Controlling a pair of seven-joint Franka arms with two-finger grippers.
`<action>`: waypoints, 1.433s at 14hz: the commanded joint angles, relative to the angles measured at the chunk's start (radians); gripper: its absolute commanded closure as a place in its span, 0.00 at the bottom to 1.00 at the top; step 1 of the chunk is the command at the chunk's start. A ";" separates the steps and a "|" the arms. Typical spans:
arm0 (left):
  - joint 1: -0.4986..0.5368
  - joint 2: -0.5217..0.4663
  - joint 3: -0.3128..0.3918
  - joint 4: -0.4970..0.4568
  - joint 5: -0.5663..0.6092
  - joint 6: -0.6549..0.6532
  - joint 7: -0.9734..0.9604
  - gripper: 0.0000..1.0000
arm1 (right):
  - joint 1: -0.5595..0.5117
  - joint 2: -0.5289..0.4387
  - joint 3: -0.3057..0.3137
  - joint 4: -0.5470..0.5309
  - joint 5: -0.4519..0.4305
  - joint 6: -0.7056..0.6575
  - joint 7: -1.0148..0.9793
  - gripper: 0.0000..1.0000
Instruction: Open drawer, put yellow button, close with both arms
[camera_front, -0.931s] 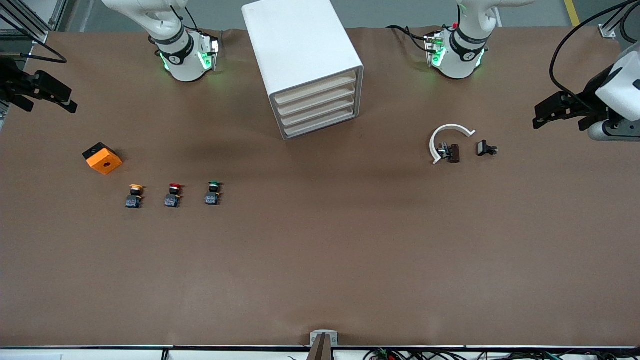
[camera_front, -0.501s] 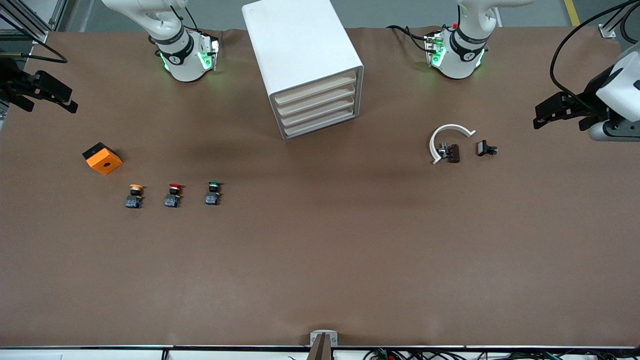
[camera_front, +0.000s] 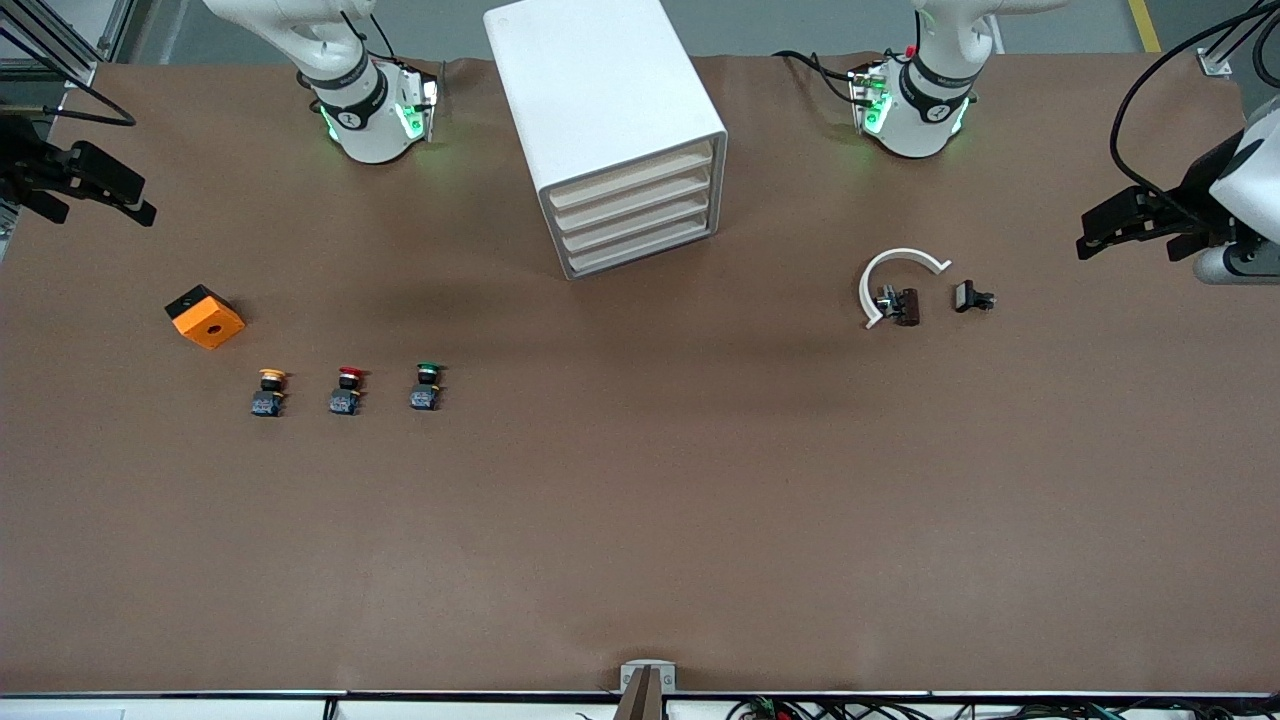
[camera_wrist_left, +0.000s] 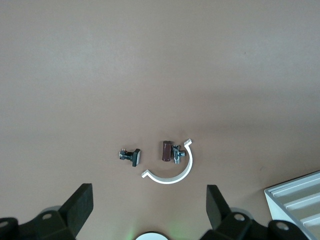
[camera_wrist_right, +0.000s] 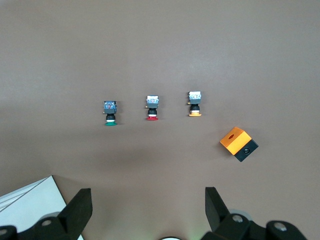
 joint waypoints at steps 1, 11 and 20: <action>0.006 -0.001 -0.003 -0.024 -0.018 -0.012 -0.036 0.00 | 0.005 -0.021 -0.003 -0.016 0.012 0.000 -0.005 0.00; -0.034 0.053 -0.044 -0.248 -0.020 0.221 -0.193 0.00 | 0.005 -0.021 -0.003 -0.016 0.010 0.001 -0.005 0.00; -0.123 0.273 -0.119 -0.237 -0.011 0.341 -0.588 0.00 | 0.005 -0.021 -0.003 -0.015 0.010 0.003 -0.006 0.00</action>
